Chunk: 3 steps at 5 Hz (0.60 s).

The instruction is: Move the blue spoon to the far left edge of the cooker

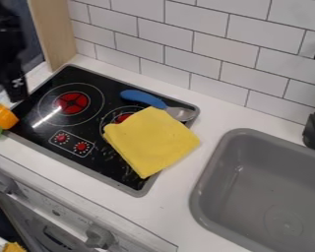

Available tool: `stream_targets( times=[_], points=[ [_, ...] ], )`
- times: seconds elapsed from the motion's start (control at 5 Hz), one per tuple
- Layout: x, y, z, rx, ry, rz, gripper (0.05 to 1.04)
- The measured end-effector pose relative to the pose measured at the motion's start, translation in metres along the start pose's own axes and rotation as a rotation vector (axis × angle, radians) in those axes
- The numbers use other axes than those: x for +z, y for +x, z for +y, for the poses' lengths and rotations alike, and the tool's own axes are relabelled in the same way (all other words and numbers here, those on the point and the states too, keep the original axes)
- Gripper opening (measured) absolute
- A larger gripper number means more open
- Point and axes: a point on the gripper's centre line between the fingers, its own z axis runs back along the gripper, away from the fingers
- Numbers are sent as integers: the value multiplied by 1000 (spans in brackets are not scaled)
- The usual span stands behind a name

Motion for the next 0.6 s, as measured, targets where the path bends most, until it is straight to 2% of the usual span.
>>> stream_targets(
  times=[0.2, 0.4, 0.6],
  points=[
    [11, 47, -16, -246, 18, -27, 1000],
    [33, 101, -30, -484, 59, -87, 1000],
    [14, 135, -50, -726, -33, -29, 1000]
  ],
)
